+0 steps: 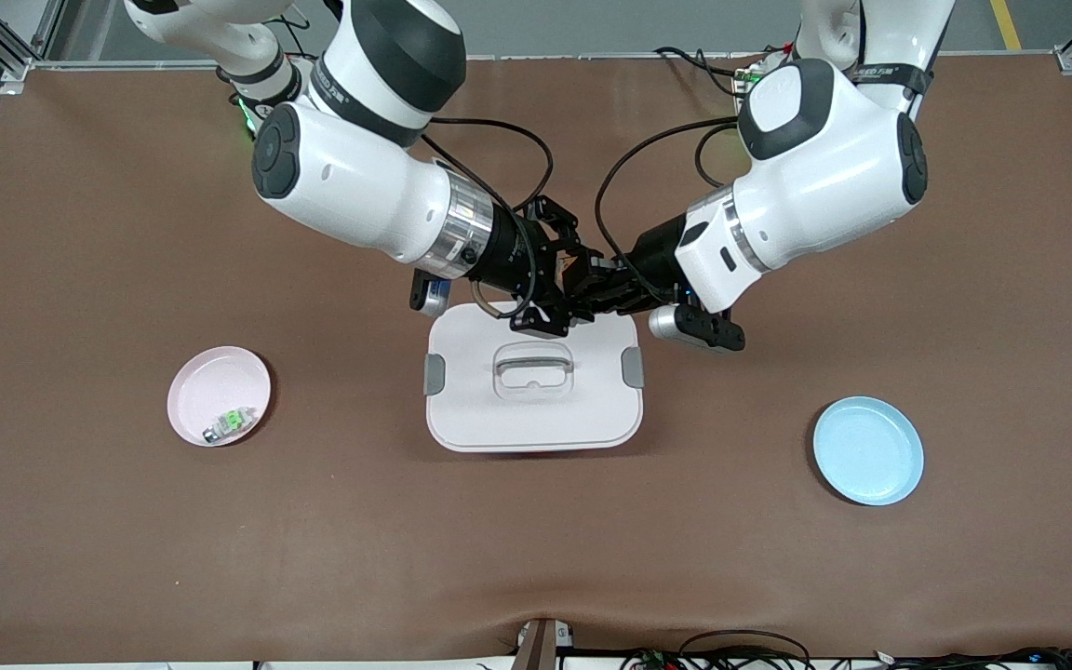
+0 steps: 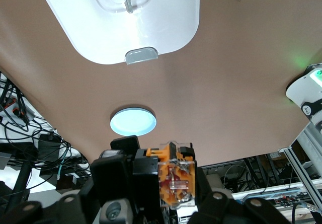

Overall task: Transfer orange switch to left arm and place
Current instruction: 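Grasp the switch with the left gripper above the white box, then open the right gripper while the left gripper pulls the switch away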

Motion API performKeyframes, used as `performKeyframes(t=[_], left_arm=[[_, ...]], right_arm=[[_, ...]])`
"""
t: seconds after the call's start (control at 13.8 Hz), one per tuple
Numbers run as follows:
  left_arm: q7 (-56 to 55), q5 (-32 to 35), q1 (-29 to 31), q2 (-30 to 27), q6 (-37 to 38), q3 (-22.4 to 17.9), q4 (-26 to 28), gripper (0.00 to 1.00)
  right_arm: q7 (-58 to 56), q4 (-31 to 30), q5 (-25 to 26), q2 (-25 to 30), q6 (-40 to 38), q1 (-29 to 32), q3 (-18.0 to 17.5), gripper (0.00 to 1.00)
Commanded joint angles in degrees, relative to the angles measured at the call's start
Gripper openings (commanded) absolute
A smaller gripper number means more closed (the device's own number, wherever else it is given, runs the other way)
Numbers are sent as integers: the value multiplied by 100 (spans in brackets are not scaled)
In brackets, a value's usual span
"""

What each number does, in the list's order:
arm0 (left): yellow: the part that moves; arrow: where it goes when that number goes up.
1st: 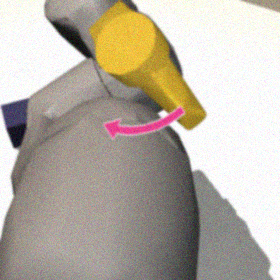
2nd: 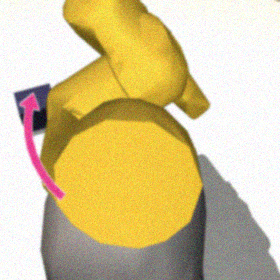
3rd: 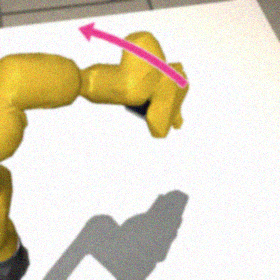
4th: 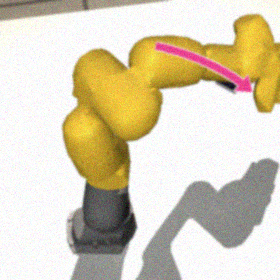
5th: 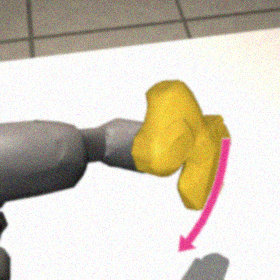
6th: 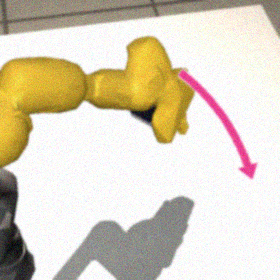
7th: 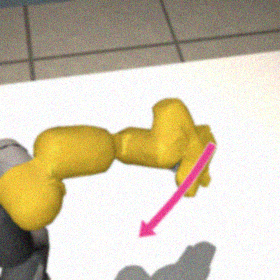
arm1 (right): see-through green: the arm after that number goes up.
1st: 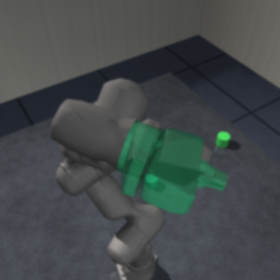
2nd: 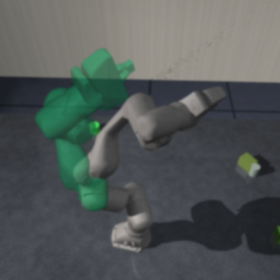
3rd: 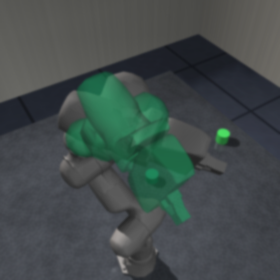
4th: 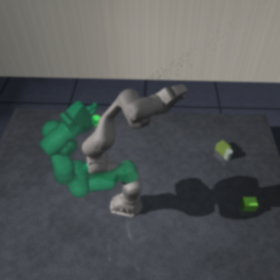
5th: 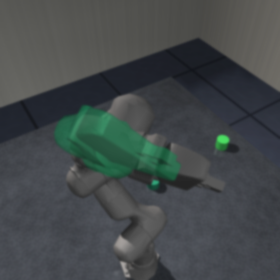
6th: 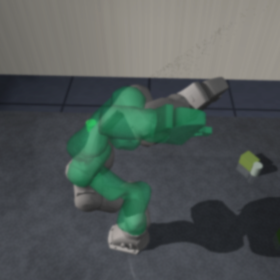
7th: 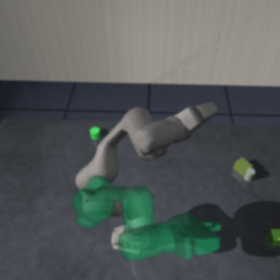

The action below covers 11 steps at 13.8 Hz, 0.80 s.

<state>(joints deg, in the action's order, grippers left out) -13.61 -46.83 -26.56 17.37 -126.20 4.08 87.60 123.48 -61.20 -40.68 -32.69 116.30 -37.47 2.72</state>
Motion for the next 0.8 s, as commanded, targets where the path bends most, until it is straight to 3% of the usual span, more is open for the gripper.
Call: performKeyframes(t=[0.0, 0.43, 0.72], left_arm=[[-54, 51, 37, -67, 43, -3, 3, 0], [-63, 104, 247, -189, 604, -39, -6, 0], [-89, 455, 502, -365, 1105, -47, -41, 0]], right_arm=[[97, 196, 52, -159, 86, -32, 53, 100], [-25, 196, 52, -177, 60, 81, 53, 100], [-1435, 196, 52, -124, -317, 301, 62, 100]])
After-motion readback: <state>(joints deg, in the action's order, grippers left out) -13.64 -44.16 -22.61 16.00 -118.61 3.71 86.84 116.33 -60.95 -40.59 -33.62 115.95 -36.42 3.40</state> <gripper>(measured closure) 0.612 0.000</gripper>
